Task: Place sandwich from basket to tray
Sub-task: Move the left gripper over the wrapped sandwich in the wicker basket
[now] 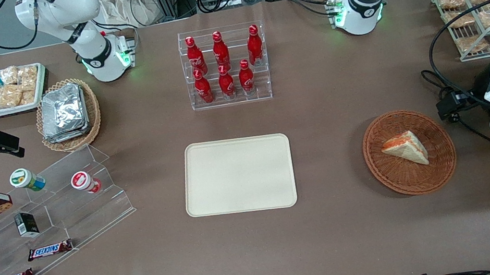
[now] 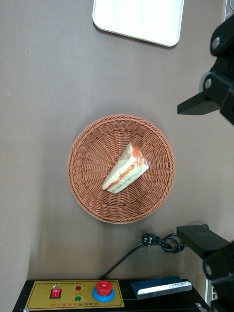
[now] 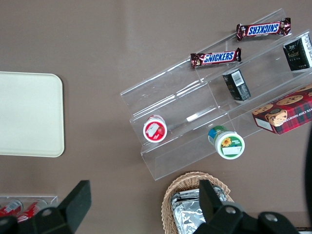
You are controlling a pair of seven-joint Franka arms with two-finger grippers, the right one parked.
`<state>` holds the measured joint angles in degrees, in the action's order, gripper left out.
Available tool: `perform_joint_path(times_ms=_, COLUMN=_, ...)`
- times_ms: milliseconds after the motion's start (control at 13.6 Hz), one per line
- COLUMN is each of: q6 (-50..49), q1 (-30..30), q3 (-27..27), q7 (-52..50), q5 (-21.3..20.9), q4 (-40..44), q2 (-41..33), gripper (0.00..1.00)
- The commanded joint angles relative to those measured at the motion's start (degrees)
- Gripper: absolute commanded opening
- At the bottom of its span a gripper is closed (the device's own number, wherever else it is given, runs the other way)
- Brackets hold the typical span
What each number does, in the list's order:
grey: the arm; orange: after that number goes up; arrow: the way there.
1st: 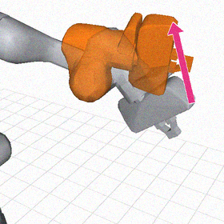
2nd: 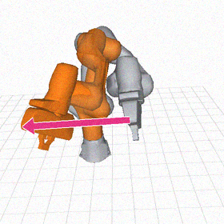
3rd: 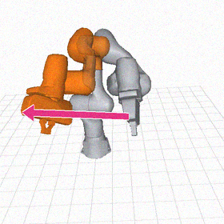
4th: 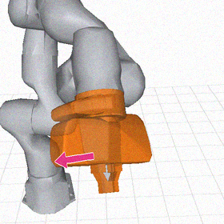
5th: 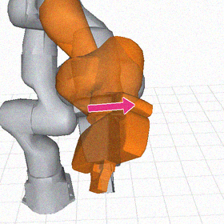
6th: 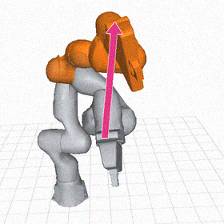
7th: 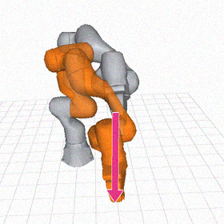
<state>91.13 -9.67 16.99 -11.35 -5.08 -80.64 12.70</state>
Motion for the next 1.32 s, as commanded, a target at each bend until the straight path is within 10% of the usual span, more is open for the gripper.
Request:
perform_joint_path(times_ms=0, q6=-0.78, q1=-0.17, q3=-0.02, q7=1.07, q5=0.6, q4=0.49, q2=-0.04, gripper=1.0)
perform_joint_path(times_ms=440, q6=-0.08, q1=-1.13, q3=-0.2, q7=-2.0, q5=-0.02, q4=-0.38, q2=1.36, gripper=1.0)
perform_joint_path(times_ms=734, q6=2.29, q1=-1.93, q3=-0.2, q7=-26.55, q5=-0.28, q4=-1.97, q2=5.4, gripper=0.99)
perform_joint_path(times_ms=1248, q6=24.77, q1=-1.93, q3=-0.29, q7=-45.94, q5=-4.06, q4=-25.94, q2=3.12, gripper=0.99)
